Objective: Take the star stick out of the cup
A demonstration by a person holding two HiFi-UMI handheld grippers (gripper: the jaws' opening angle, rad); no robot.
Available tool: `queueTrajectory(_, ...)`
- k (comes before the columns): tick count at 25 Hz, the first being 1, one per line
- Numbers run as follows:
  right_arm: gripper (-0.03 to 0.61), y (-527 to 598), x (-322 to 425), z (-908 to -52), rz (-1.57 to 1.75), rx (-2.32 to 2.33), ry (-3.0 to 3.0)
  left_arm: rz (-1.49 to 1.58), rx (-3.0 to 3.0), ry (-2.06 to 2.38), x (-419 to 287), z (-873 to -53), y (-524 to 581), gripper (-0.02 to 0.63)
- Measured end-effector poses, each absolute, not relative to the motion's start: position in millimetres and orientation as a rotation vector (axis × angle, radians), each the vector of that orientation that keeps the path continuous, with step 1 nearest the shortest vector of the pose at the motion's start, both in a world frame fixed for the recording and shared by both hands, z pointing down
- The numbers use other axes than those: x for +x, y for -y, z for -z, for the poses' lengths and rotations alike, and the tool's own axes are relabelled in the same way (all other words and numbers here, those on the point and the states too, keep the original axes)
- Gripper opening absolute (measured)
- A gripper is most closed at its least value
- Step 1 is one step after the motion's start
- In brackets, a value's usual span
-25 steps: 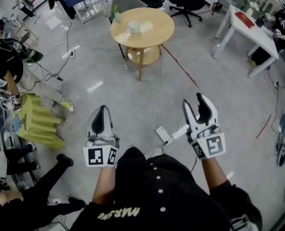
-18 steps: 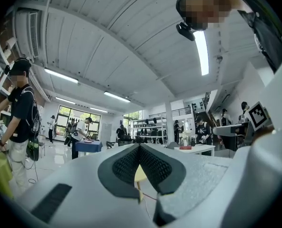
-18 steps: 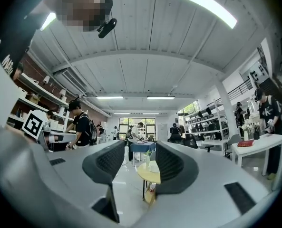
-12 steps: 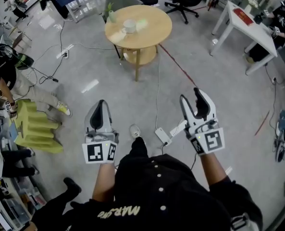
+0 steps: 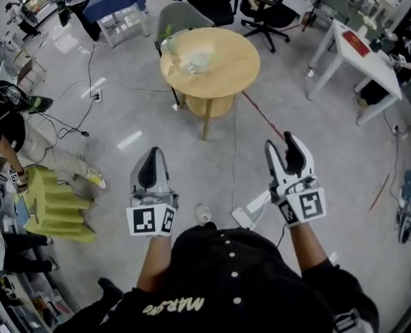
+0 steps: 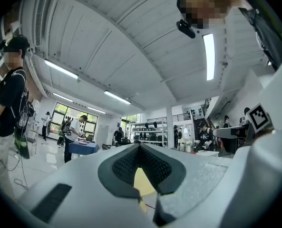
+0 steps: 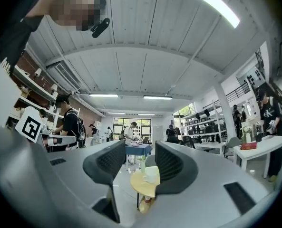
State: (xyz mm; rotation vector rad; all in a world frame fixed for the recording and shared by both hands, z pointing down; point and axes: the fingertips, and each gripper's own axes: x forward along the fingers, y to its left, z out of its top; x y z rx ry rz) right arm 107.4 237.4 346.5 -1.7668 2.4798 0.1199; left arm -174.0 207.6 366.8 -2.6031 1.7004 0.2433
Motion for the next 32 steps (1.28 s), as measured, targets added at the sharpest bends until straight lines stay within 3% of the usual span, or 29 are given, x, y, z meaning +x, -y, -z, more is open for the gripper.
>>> queueTrajectory(13,0.187,-146,47,-352,-0.078,-1.784,-2.465,-0.255,-2.647,-1.621,-208,-364,-117,-0.006)
queueTrajectory(32,0.186,75,97,-350,-0.075,-1.751,-2.444,-0.196,-2.650,-1.596,-153,-361,97,-0.006)
